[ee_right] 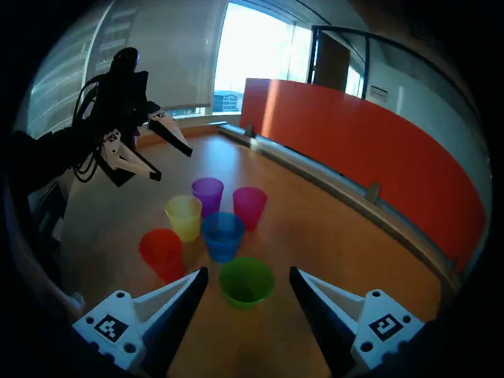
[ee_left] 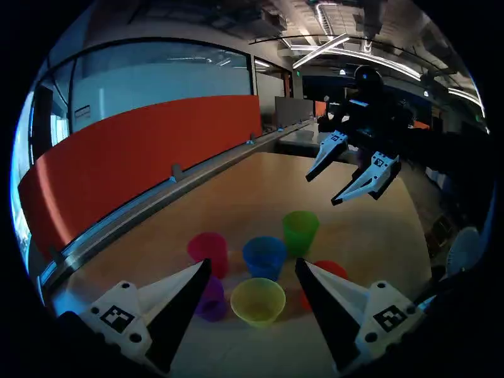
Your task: Pour water
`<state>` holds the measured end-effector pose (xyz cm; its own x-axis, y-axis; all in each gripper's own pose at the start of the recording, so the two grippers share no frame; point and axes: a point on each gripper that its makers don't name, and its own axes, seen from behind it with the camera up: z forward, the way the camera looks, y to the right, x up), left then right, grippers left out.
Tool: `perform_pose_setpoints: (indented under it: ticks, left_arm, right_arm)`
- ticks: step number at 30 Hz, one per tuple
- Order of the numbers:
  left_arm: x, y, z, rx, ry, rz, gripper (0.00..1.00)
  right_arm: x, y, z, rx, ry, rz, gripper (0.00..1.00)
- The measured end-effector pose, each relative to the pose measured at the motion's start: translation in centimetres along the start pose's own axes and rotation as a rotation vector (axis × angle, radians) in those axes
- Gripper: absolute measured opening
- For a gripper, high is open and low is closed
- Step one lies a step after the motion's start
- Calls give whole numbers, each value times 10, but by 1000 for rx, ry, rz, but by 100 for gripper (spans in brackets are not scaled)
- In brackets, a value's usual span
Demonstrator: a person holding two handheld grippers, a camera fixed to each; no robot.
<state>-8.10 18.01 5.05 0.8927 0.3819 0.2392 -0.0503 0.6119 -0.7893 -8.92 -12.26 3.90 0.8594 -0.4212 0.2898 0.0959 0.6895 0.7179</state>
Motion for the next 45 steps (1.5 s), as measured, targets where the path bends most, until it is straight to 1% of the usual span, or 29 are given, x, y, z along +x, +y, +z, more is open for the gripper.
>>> perform_pose_setpoints:
  ticks: [9, 15, 23, 32, 39, 45]
  left_arm:
    - [-17, 3, 13, -16, -33, 8, 99]
    - [-22, 2, 18, -19, -43, 6, 100]
    - [-22, 1, 20, -17, -44, 10, 100]
    - [-23, 3, 21, -15, -44, 22, 99]
    - [-21, 5, 22, -18, -37, 17, 100]
    - [-21, 3, 20, -11, -38, 23, 99]
  right_arm:
    - [-22, -1, 15, 9, -30, 18, 100]
    - [-31, -2, 21, 17, -44, 24, 100]
    - [-39, -4, 29, 28, -60, 22, 100]
    - [-45, -5, 48, 32, -77, 19, 100]
    - [-46, -6, 66, 35, -78, 23, 100]
    - [-50, -7, 74, 38, -88, 23, 100]
